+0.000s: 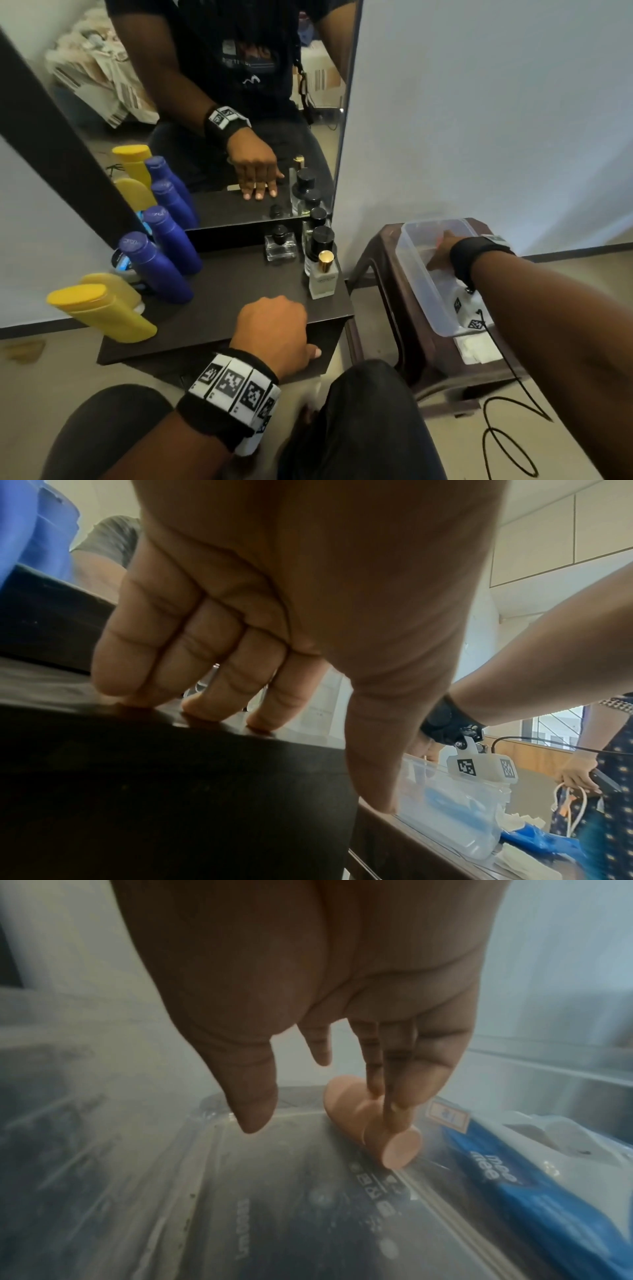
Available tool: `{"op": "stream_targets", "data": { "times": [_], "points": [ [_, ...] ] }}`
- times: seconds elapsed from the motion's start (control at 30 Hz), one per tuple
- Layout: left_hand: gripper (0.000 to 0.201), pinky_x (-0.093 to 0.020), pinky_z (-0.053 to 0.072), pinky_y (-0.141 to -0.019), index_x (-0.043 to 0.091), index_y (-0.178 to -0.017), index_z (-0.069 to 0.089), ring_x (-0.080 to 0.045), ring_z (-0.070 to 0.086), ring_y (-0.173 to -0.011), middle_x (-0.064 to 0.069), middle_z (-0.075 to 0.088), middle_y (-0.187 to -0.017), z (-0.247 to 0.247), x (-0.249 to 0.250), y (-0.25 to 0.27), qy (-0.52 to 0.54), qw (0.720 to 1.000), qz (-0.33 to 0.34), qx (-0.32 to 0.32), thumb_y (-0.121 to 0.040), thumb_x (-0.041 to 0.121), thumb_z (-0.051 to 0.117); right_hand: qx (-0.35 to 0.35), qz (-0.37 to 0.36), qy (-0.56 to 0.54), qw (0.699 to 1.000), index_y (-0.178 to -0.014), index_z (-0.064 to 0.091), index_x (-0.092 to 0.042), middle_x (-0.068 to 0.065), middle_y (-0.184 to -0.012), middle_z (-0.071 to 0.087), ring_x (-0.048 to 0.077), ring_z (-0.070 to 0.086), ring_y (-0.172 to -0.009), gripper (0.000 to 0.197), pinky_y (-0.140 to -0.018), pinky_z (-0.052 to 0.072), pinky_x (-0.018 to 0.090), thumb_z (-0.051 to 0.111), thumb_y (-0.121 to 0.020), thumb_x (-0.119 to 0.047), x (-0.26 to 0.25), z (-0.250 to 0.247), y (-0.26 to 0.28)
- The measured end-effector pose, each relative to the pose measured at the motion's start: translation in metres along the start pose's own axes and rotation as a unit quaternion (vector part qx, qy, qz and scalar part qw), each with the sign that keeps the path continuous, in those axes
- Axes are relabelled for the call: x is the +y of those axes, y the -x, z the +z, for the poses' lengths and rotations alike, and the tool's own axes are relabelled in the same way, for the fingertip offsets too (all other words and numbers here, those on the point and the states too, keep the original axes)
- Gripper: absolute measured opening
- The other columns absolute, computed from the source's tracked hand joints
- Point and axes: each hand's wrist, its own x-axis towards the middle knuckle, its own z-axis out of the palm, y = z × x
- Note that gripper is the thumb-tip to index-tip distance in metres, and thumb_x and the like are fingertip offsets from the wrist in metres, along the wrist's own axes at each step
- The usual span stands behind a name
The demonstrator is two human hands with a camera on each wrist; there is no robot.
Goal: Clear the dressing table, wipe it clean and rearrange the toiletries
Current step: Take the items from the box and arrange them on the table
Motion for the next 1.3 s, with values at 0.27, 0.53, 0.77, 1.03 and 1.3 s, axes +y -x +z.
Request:
{"op": "stream_targets", "data": {
  "times": [0.27,0.53,0.77,1.03,1.3],
  "points": [
    [0.057,-0.035,0.049,-0.073,0.020,-0.114,0.064,-0.022,0.066,-0.095,-0.001,0.065,-0.099,0.003,-0.001,0.000,-0.006,1.000,0.018,0.014,-0.090,0.072,0.062,-0.028,0.019,0.040,0.999,-0.104,0.063,-0.015,0.013,-0.092,0.065,0.033,0.064,-0.083,0.052,-0.083,0.057,0.043,0.079,-0.067,-0.047,-0.017,-0.024,0.061],
    [0.055,-0.036,0.052,-0.077,0.021,-0.109,0.065,-0.022,0.066,-0.096,-0.001,0.066,-0.099,0.000,-0.002,-0.001,-0.017,0.999,0.026,0.012,-0.090,0.073,0.061,-0.018,0.020,-0.058,0.998,-0.117,0.061,-0.010,0.011,-0.102,0.066,0.032,0.064,-0.090,0.046,-0.079,0.056,0.040,0.078,-0.085,-0.037,-0.019,-0.028,0.082],
    [0.057,-0.034,0.055,-0.076,0.022,-0.104,0.066,-0.019,0.066,-0.089,0.001,0.067,-0.094,0.000,-0.006,-0.007,-0.012,0.999,0.028,0.010,-0.088,0.076,0.060,-0.029,0.032,-0.024,0.999,-0.114,0.065,-0.014,0.006,-0.095,0.070,0.030,0.067,-0.086,0.053,-0.085,0.056,0.040,0.075,-0.077,-0.051,-0.016,-0.030,0.078],
    [0.054,-0.034,0.054,-0.074,0.022,-0.103,0.067,-0.018,0.065,-0.083,0.001,0.067,-0.092,-0.001,-0.003,-0.008,-0.005,1.000,0.025,-0.005,-0.090,0.074,0.061,-0.062,0.052,-0.044,0.996,-0.139,0.045,-0.007,0.025,-0.130,0.062,0.045,0.065,-0.105,0.091,-0.077,0.061,0.053,0.091,-0.060,-0.010,-0.009,-0.028,0.071],
    [0.050,-0.033,0.051,-0.070,0.023,-0.096,0.064,-0.019,0.063,-0.081,0.001,0.065,-0.088,-0.002,-0.003,-0.005,-0.002,0.999,0.036,0.012,-0.089,0.072,0.062,-0.130,0.011,-0.007,0.991,-0.132,0.048,-0.007,0.023,-0.105,0.073,0.040,0.074,-0.092,0.088,-0.081,0.062,0.057,0.089,-0.056,0.008,-0.011,-0.026,0.084]
  ]
}}
